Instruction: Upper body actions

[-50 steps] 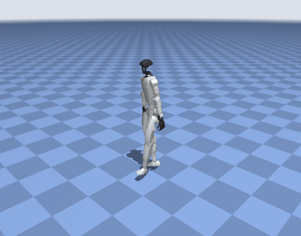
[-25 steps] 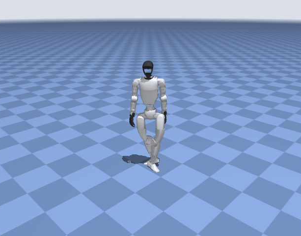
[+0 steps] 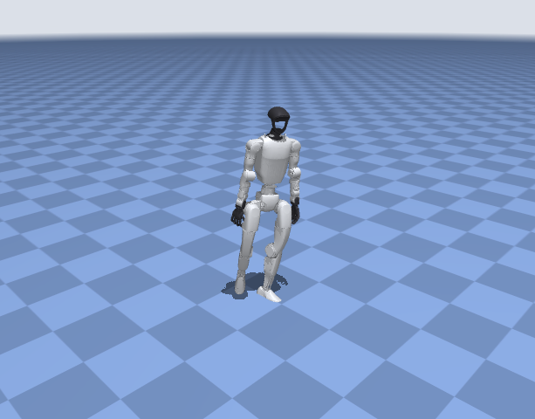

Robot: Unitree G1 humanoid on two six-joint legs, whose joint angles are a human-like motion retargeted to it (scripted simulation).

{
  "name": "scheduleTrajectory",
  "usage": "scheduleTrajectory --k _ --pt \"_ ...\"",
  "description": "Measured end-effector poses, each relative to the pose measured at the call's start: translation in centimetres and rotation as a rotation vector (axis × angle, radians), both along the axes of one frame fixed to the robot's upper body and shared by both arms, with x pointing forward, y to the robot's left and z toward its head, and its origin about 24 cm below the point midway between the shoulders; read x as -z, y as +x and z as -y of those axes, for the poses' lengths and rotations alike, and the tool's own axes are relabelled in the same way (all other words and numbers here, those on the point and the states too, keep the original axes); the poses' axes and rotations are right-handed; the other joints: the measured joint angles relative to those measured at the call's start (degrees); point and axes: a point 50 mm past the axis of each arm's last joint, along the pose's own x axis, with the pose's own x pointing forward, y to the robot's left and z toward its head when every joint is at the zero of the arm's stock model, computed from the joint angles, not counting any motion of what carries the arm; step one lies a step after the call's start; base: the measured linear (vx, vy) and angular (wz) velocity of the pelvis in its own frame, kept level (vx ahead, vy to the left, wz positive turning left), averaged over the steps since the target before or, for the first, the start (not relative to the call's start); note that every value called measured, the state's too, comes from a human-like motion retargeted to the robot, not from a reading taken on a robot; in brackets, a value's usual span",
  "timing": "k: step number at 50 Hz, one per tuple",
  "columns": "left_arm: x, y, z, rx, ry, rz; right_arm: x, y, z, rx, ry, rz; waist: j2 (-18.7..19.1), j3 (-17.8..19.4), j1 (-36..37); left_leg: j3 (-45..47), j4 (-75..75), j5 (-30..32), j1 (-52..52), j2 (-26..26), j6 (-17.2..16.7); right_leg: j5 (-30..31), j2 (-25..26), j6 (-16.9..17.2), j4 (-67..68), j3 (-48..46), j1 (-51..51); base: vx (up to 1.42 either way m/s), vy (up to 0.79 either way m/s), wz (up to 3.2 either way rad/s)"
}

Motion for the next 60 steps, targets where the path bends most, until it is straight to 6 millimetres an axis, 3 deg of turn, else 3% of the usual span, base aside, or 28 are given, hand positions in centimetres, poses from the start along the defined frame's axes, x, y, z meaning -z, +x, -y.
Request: scheduleTrajectory --k 4,8,10,11,15,23,27,34,40,46,50,54,60 --pt "0.0 -0.3 0.3 -0.012 -0.018 -0.021 0.0 -0.3 0.0 0.022 -0.004 -0.007 -1.7 1.19 -0.69 -3.52 0.43 0.1 -0.32 -1.43 0.35 -2.34 0.61 1.27 -7.05 8.92 -3.68 0.09 -0.16 1.1" --pt "0.1 -2.2 0.6 -0.037 -0.034 -0.084 0.0 -0.4 0.1 0.016 -0.008 -0.019 -4.54 1.75 -0.38 -5.78 -0.33 0.07 0.98 -4.81 0.86 -3.86 0.26 2.9 -17.78 18.14 -6.47 0.1 -0.14 0.93" --pt "0.1 -3.2 0.5 -0.039 -0.03 -0.116 0.0 -0.6 0.1 0.01 -0.009 -0.025 -5.79 1.83 -0.23 -6.52 -0.88 0.03 2.03 -6.5 1.11 1.33 -0.7 2.77 -21.86 16.84 -6.44 0.11 -0.14 0.67" --pt "0.1 -3.9 0.3 -0.037 -0.024 -0.14 0.0 -0.6 -0.1 0.004 -0.003 -0.031 -6.34 1.62 0.16 -6.7 -1.43 0.06 2.8 -6.93 0.97 0.46 -0.04 2.53 -22.03 19.58 -6.18 0.14 -0.13 0.59" --pt "-0.1 -6.4 0.1 -0.013 -0.012 -0.23 0.0 -1.1 -0.5 0.004 0.021 -0.075 -7.02 -1.25 1.53 -9.12 -1.85 0.21 2.49 -7.59 0.47 -1.0 -1.79 1.96 -22.89 11.3 -5.17 0.13 -0.14 0.64" --pt "-0.2 -9.0 1.0 -0.077 -0.036 -0.276 0.1 2.4 -1.2 -0.058 0.058 0.041 -6.78 -3.6 1.69 -11.7 -1.01 -0.68 2.06 -6.7 -0.47 -2.06 0.21 0.35 -25.24 7.54 -2.5 0.05 -0.11 0.48" --pt "-0.2 -8.9 1.0 -0.069 -0.004 -0.27 0.1 3.8 -1.9 -0.051 0.1 0.091 -6.97 -4.32 2.45 -11.81 -1.29 -0.89 2.23 -6.36 -0.9 -2.58 0.53 -0.16 -25.09 6.79 -2.28 0.0 -0.1 0.18" --pt "0.1 -6.7 1.0 -0.029 0.001 -0.201 0.0 4.9 -2.7 -0.074 0.144 0.135 -7.01 -4.4 2.34 -12.84 -1.12 -1.11 2.41 -5.79 -1.66 -3.12 1.53 -1.14 -25.69 5.5 -0.92 -0.01 -0.1 0.22" --pt "0.2 -4.3 0.9 0.014 0.007 -0.118 0.2 3.1 -2.4 -0.085 0.119 0.079 -6.98 -4.93 1.99 -13.38 -1.08 -1.11 1.8 -5.2 -2.16 -3.56 2.51 -2.01 -26.1 4.87 -0.59 -0.03 -0.09 0.22" --pt "0.2 -3.2 0.8 0.03 0.014 -0.076 0.1 0.4 -1.3 -0.056 0.064 -0.031 -7.07 -4.89 1.69 -13.55 0.62 -2.31 0.82 -4.51 -3.1 -3.86 3.09 -2.86 -25.91 5.67 -0.85 -0.04 -0.1 0.07" --pt "0.2 -3.5 0.6 0.03 0.02 -0.082 0.0 -0.8 -0.6 -0.031 0.032 -0.08 -7.61 -4.47 0.33 -14.53 5.54 -3.89 -1.44 -4.18 -4.87 -3.83 2.23 -2.86 -25.28 6.64 -1.34 -0.06 -0.06 0.04" --pt "0.2 -4.6 0.4 0.033 0.021 -0.123 -0.1 -1.3 0.2 -0.007 0.006 -0.09 -8.5 -4.21 -1.22 -14.41 13.03 -1.56 -4.61 -4.73 -6.43 -2.94 0.33 -2.74 -25.16 7.19 -1.88 -0.07 -0.03 -0.17" --pt "0.0 -6.6 0.5 0.01 0.029 -0.18 -0.3 -0.9 1.4 0.012 -0.038 -0.066 -9.07 -3.79 0.09 -19.17 16.21 -3.4 -6.39 -7.24 -5.23 -0.86 -2.42 -2.26 -23.82 13.36 -4.08 -0.02 0.05 -1.15"
